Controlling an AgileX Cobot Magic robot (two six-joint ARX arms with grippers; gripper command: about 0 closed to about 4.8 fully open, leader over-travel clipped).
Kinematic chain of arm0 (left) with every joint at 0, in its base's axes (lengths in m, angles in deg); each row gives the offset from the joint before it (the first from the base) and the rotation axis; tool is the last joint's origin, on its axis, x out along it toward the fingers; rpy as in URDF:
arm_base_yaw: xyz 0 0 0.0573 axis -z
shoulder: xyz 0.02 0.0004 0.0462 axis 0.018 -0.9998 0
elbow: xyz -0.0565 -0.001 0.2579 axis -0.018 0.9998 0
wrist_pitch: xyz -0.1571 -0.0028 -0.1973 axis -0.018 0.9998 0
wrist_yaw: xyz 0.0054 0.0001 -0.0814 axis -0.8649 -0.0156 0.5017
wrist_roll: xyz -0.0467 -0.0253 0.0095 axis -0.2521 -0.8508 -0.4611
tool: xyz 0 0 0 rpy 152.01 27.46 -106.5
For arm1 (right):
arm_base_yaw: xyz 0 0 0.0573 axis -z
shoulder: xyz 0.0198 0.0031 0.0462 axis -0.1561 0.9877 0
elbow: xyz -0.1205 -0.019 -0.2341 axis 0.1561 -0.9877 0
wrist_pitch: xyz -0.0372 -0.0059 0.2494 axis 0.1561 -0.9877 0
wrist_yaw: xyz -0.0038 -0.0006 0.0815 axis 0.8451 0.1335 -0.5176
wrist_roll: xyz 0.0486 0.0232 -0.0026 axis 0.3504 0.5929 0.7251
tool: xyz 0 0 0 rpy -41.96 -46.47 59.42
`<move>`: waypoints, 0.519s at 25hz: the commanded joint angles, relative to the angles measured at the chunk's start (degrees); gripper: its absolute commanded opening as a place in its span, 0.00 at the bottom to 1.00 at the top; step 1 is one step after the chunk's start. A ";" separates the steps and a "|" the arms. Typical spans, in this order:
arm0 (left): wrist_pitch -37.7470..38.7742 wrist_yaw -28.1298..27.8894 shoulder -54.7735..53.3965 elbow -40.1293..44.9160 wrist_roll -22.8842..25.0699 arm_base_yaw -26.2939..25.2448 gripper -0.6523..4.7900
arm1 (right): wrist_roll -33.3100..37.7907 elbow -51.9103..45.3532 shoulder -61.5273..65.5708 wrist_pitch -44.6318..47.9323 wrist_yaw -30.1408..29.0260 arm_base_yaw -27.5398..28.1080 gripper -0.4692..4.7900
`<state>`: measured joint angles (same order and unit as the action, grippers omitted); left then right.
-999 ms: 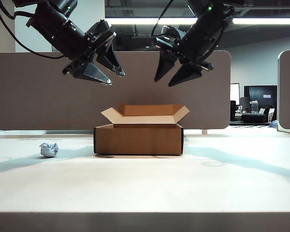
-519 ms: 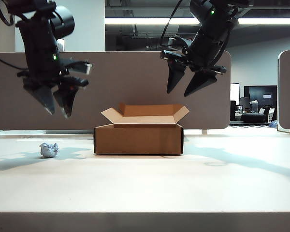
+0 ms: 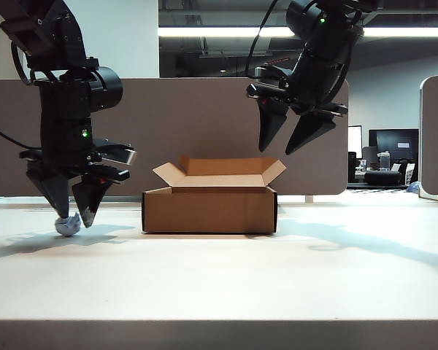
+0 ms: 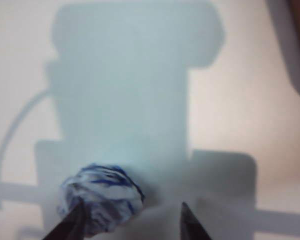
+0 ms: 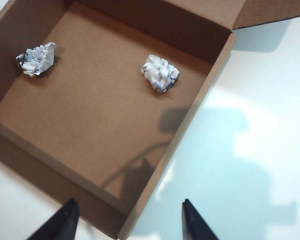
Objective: Pick up all the paper balls on the table and put them in the paper box.
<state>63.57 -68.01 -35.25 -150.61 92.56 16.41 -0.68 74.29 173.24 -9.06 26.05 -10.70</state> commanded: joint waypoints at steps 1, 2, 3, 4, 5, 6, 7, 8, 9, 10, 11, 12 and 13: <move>-0.79 -1.57 0.33 -0.28 1.14 -0.02 0.56 | -0.24 0.42 -0.39 0.52 0.13 -0.02 0.63; -0.94 -1.68 0.33 -0.28 1.14 -0.02 0.56 | -0.24 0.42 -0.39 0.55 0.13 -0.02 0.63; -1.22 -2.05 0.33 -0.28 1.18 -0.02 0.56 | -0.22 0.42 -0.39 0.57 0.13 -0.02 0.63; -2.19 -3.63 0.33 -0.28 1.66 -0.04 0.56 | -0.24 0.42 -0.39 0.57 0.13 -0.02 0.63; -2.95 -4.87 0.33 -0.28 1.77 -0.04 0.56 | -0.24 0.42 -0.39 0.57 0.13 -0.02 0.63; -4.02 -6.34 0.33 -0.28 1.99 -0.07 0.56 | -0.24 0.42 -0.39 0.55 0.13 -0.02 0.63; -4.20 -6.71 0.33 -0.28 2.05 -0.07 0.56 | -0.24 0.42 -0.39 0.55 0.13 -0.02 0.63; -4.20 -6.69 0.33 -0.28 2.19 -0.37 0.56 | -0.24 0.42 -0.39 0.52 0.13 -0.02 0.63; -3.93 -6.60 0.33 -0.28 2.16 -0.48 0.56 | -0.22 0.42 -0.39 0.52 0.13 -0.02 0.63; -3.56 -7.13 0.33 -0.28 2.14 -0.74 0.56 | -0.24 0.42 -0.39 0.52 0.13 -0.02 0.63; -3.26 -6.95 0.33 -0.28 2.14 -1.01 0.56 | -0.22 0.42 -0.39 0.52 0.13 -0.02 0.63; -2.60 -6.43 0.33 -0.28 1.90 -1.27 0.56 | -0.24 0.42 -0.39 0.55 0.13 -0.02 0.63; -2.29 -5.90 0.31 -0.28 1.62 -1.64 0.56 | -0.24 0.42 -0.39 0.55 0.13 -0.02 0.63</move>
<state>60.53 -74.50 -35.25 -150.61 94.48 15.16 -0.68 74.31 173.24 -9.06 26.07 -10.70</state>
